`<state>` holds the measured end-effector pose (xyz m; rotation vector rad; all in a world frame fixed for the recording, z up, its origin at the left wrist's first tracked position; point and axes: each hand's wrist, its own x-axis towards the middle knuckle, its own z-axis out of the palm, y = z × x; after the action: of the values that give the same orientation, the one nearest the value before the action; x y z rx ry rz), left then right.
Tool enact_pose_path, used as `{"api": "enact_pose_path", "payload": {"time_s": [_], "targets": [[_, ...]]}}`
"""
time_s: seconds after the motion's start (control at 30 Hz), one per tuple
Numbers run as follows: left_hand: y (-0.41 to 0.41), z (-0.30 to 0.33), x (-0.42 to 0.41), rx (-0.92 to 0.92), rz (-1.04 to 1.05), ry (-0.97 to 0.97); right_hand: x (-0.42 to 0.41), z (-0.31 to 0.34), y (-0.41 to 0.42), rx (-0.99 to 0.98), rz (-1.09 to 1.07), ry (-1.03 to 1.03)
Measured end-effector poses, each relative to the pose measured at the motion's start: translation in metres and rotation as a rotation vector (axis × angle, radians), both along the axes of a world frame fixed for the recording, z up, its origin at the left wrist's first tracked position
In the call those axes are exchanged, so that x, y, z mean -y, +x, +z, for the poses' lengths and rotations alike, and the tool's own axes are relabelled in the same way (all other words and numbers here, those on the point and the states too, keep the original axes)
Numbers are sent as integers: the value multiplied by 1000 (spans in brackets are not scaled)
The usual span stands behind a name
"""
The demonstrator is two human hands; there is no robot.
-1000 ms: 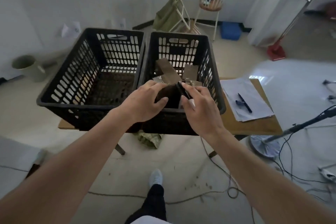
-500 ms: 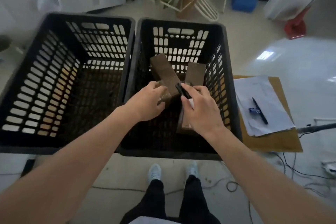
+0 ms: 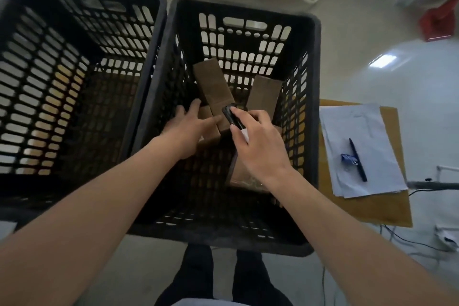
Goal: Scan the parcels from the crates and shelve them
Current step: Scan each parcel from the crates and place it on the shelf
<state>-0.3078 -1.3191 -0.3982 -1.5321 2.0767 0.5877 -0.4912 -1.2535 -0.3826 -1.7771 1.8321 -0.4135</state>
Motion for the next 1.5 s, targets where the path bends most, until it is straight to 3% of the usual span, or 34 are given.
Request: {"api": "enact_pose_path", "payload": {"time_s": [0.13,0.27,0.47,0.57,0.97,1.2,1.5], "targets": [[1,7,6,-4,-39,-39,5,8,-4,3,8,-13],[2,23,9,-127,62,-53,8,17,-8,26,-9,-53],[4,63,14,-264,285,162,5,39,-15,80,-54,-100],[0,78,15,-324,355,174,3,50,-20,115,-81,-111],[14,105,25,-892,724,135,-3,94,-29,106,-31,-155],[16,131,28,-900,654,-3,-2,108,-33,-98,110,-172],[22,173,34,-897,587,-141,-3,141,-36,-165,217,-112]]}}
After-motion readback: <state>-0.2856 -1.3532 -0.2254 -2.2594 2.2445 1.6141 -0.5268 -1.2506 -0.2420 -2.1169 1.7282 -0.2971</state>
